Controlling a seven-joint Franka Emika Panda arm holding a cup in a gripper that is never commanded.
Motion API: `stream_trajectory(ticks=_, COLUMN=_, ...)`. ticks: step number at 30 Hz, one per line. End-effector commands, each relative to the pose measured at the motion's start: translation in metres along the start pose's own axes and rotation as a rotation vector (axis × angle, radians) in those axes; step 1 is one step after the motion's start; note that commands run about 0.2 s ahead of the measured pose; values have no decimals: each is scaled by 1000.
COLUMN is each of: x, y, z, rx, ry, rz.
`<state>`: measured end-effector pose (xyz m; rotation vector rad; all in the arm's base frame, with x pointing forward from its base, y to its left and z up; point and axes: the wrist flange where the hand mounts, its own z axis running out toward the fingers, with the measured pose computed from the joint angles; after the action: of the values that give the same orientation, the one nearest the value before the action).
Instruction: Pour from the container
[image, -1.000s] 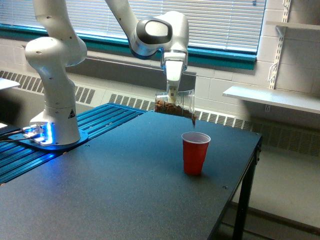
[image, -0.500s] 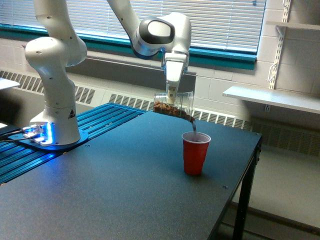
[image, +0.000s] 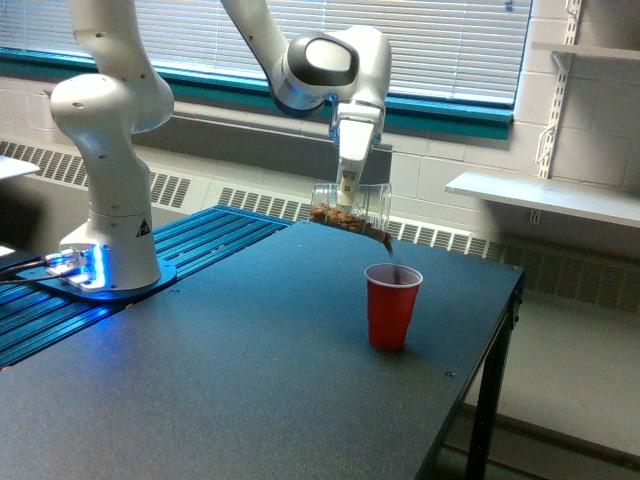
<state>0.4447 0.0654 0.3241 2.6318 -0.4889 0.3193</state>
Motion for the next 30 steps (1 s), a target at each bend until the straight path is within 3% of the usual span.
stream_trajectory(ticks=1, x=1, y=-3, z=-1, rx=-22, ry=-4, rz=-14)
stream_trajectory(ticks=30, x=8, y=-10, z=-9, rx=-104, ry=-45, rz=-70)
